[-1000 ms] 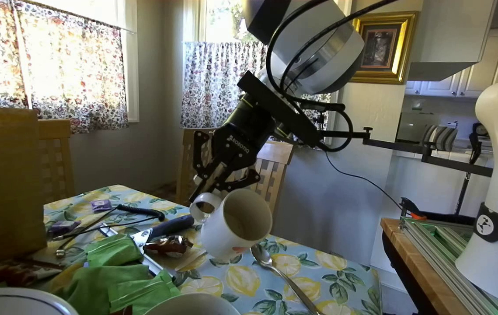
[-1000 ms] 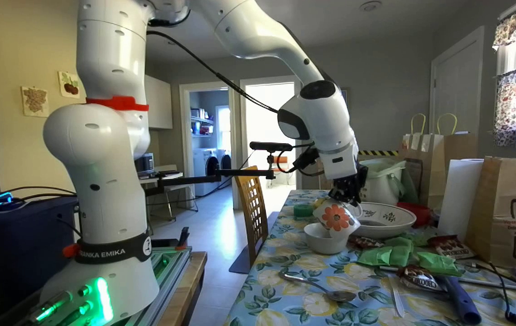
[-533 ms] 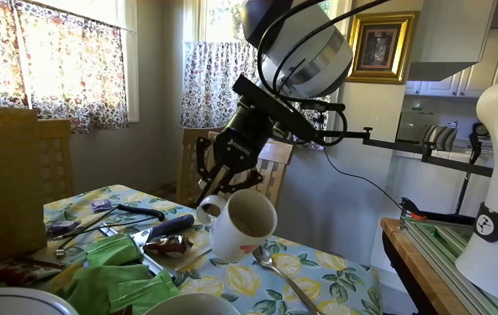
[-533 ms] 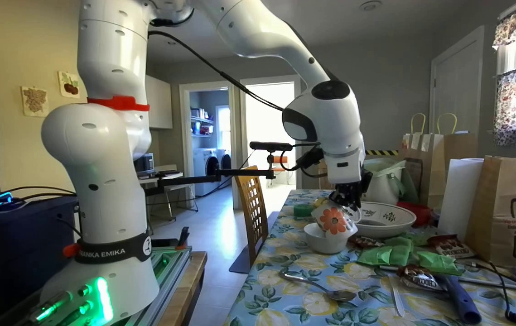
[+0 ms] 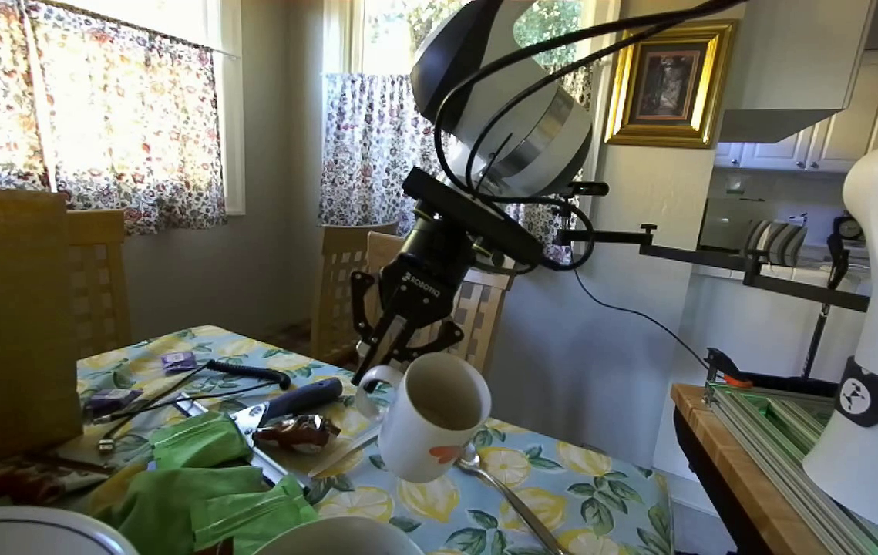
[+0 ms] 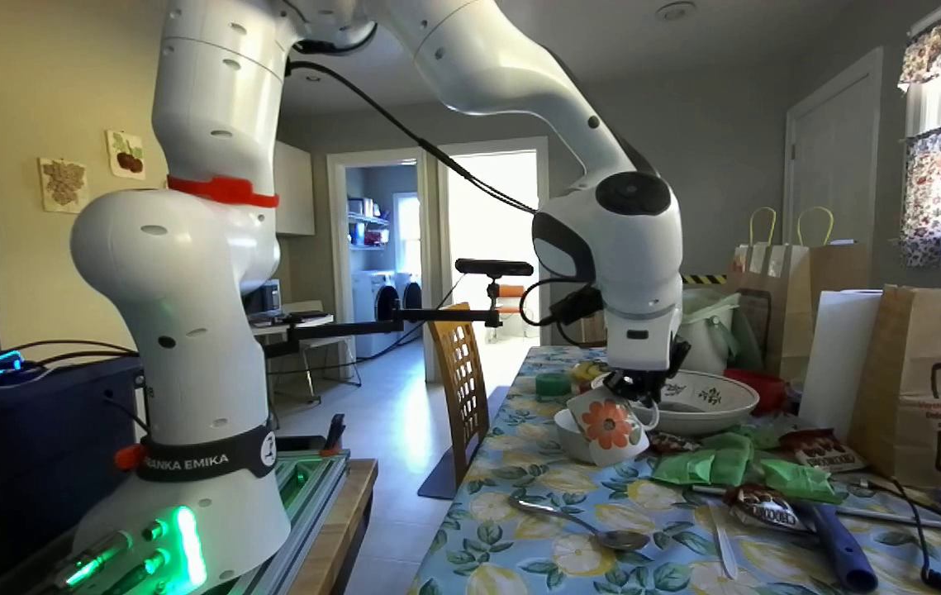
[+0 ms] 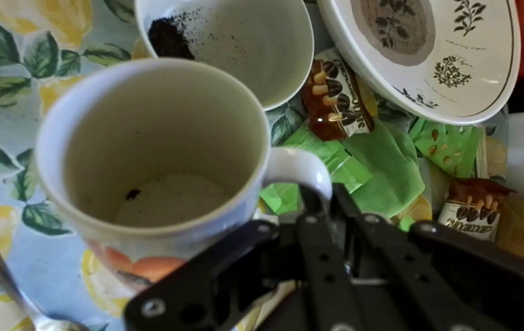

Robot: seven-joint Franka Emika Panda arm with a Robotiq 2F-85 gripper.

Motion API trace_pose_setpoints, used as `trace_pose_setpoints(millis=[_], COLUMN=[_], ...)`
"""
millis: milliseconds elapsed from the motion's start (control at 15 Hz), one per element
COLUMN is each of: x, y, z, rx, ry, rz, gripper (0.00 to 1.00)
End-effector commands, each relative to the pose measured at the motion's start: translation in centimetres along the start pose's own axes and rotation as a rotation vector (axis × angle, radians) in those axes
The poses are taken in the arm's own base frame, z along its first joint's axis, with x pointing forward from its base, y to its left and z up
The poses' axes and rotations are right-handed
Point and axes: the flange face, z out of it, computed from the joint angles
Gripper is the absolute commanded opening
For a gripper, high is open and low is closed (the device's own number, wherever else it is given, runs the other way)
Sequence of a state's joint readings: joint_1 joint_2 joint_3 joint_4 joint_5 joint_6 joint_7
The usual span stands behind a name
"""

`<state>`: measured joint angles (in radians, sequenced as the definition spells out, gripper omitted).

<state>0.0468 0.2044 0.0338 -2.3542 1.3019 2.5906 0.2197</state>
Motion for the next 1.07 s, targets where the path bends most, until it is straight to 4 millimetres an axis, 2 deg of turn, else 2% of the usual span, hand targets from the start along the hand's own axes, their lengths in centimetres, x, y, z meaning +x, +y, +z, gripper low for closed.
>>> trace_pose_setpoints(millis=[0, 333, 667, 1000], x=[1.4, 3.2, 4.8, 5.8], y=[-1.5, -1.3, -0.2, -0.4], z=[0.6, 2.5, 4.9, 5.9], rx=[0.042, 0.04, 0.007, 0.017], ry=[-0.044, -0.081, -0.128, -0.152], rz=[0.02, 0.034, 0.054, 0.066], gripper=[0.03, 0.03, 0.03, 0.03])
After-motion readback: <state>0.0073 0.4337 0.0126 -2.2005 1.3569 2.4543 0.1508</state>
